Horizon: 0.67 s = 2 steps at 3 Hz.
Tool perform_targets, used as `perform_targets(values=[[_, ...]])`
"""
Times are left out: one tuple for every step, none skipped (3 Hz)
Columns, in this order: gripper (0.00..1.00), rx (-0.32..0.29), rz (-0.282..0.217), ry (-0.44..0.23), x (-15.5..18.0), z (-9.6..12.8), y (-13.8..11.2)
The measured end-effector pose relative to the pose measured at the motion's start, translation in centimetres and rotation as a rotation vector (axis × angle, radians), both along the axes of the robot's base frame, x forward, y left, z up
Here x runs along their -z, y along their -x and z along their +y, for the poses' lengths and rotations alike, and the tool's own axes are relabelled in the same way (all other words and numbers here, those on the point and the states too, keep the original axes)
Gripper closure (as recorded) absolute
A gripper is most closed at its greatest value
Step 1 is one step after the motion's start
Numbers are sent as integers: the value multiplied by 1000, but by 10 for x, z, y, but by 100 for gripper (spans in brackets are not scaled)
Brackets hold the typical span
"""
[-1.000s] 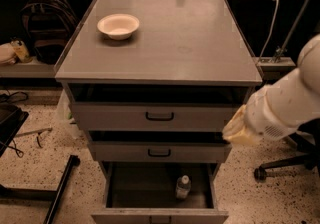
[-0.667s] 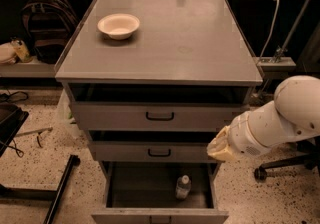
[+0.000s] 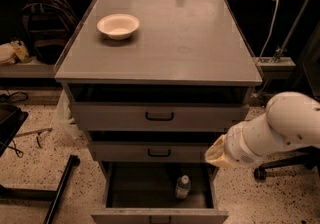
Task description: Pick blue plastic bottle from bottom drawer and place on counter
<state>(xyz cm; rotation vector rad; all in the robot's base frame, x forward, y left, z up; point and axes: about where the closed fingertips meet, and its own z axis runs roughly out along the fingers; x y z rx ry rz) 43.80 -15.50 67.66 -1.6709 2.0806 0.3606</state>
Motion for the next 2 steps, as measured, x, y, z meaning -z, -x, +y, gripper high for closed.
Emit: perform_targets(values=[[100,-7,-8,-49,77,-6,-11],[100,-33,-27,-104,146,-14,-29]])
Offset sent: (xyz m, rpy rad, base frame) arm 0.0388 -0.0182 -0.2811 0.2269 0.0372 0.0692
